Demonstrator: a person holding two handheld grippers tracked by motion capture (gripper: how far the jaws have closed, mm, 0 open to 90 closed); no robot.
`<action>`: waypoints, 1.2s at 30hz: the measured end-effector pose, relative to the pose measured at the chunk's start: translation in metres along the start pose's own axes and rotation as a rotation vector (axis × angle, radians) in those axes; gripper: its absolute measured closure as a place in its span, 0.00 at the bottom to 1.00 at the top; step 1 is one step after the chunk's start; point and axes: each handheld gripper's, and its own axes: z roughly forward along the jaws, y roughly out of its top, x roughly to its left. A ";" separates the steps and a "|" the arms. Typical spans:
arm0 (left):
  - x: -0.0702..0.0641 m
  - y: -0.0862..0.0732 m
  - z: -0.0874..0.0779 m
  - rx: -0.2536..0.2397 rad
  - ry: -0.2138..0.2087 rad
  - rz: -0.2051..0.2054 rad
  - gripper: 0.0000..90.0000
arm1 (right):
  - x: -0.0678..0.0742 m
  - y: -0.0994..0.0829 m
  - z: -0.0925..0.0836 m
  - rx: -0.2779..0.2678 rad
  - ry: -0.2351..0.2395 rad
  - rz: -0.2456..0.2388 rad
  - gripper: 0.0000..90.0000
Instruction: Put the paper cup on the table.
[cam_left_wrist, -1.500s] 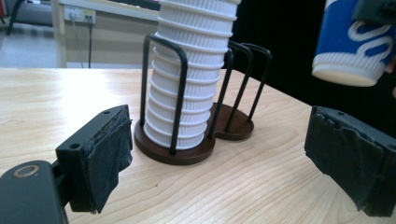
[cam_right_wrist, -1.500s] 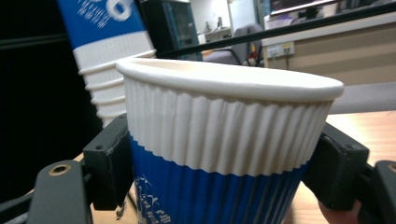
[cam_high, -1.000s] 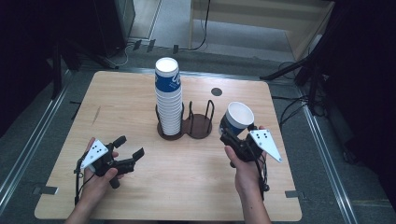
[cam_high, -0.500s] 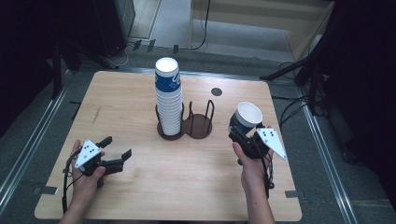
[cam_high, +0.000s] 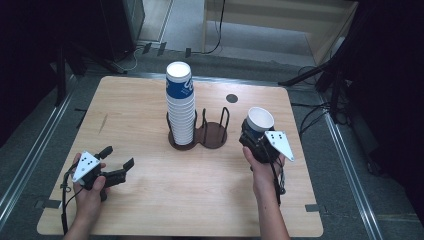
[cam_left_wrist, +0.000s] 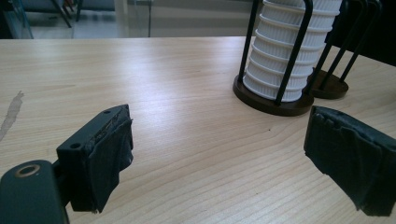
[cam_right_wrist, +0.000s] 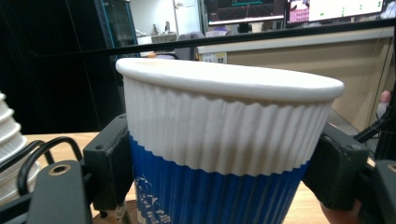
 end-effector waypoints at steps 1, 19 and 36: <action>0.000 0.000 0.000 0.005 0.000 -0.004 0.10 | 0.001 0.000 0.003 0.003 0.001 -0.007 0.23; 0.003 0.000 0.000 0.007 0.001 -0.040 0.10 | -0.019 -0.019 0.051 0.082 -0.083 -0.067 0.23; 0.005 0.001 0.001 0.013 0.008 -0.060 0.10 | -0.035 -0.040 0.090 0.148 -0.141 -0.099 0.23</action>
